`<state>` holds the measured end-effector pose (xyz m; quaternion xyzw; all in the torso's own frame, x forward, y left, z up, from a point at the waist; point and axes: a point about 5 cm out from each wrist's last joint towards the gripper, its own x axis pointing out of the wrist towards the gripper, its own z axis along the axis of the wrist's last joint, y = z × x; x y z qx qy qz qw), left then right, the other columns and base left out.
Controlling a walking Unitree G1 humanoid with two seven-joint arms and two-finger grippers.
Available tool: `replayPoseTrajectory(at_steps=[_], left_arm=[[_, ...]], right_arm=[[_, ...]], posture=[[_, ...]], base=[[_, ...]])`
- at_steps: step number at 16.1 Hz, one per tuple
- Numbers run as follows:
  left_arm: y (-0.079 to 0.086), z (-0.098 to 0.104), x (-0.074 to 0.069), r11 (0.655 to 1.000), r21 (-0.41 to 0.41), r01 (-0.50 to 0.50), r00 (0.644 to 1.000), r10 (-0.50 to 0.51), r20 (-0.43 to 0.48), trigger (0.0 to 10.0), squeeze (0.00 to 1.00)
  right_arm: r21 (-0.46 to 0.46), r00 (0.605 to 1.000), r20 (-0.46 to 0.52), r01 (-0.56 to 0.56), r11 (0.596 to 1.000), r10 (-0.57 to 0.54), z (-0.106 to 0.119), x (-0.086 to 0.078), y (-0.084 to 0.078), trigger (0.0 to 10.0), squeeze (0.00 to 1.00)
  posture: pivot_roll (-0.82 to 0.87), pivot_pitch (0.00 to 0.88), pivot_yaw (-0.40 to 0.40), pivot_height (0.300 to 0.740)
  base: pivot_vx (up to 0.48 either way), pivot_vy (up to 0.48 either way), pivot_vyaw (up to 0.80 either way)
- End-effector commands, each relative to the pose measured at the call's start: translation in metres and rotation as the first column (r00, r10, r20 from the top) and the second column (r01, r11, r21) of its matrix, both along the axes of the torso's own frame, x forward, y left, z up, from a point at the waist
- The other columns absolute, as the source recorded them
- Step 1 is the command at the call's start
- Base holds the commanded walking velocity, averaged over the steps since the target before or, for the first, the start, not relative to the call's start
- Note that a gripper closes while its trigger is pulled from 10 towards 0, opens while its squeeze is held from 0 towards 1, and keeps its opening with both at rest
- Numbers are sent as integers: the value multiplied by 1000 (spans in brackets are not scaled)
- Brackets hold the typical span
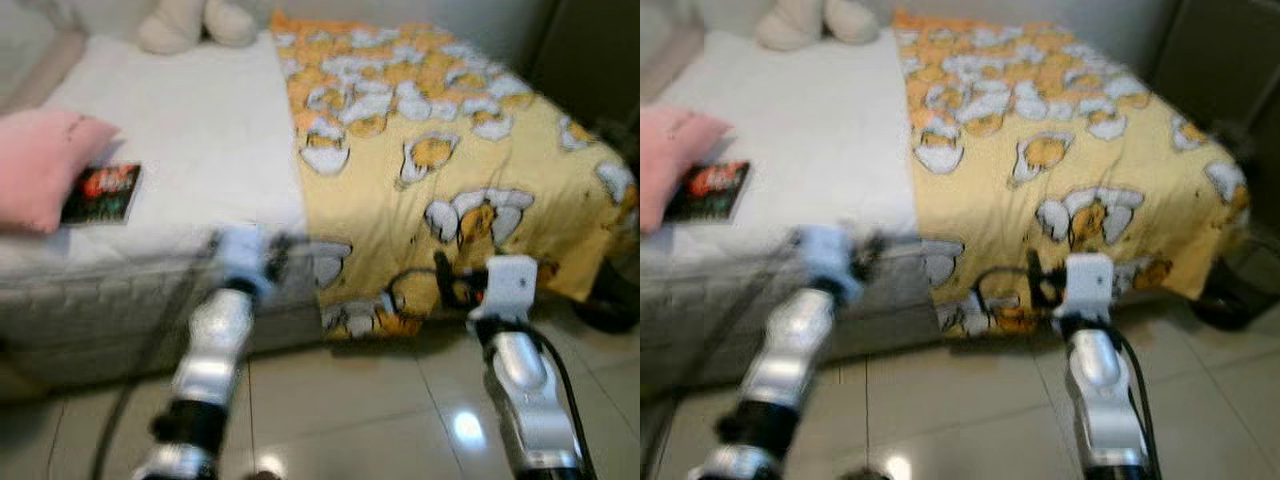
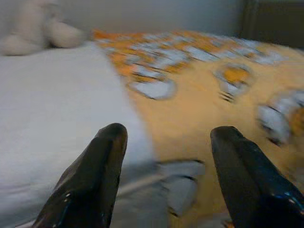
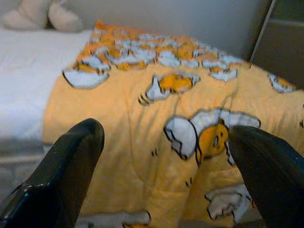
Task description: Clean up the room
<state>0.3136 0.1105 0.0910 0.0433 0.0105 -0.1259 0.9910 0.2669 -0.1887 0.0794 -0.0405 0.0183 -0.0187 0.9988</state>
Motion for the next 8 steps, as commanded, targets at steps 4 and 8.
replayPoseTrajectory(at_steps=[4,8], left_arm=[[29,-5,5,992,24,-123,990,125,-66,10000,0],[37,-15,1,986,39,-162,980,165,-112,10000,0]], right_arm=[[4,999,-25,-20,1000,20,-13,-9,2,10000,1000],[2,998,-42,-45,999,45,-19,-15,8,10000,1000]], posture=[[-32,0,25,740],[-40,0,37,740]], base=[[0,-452,652],[0,-427,636]])
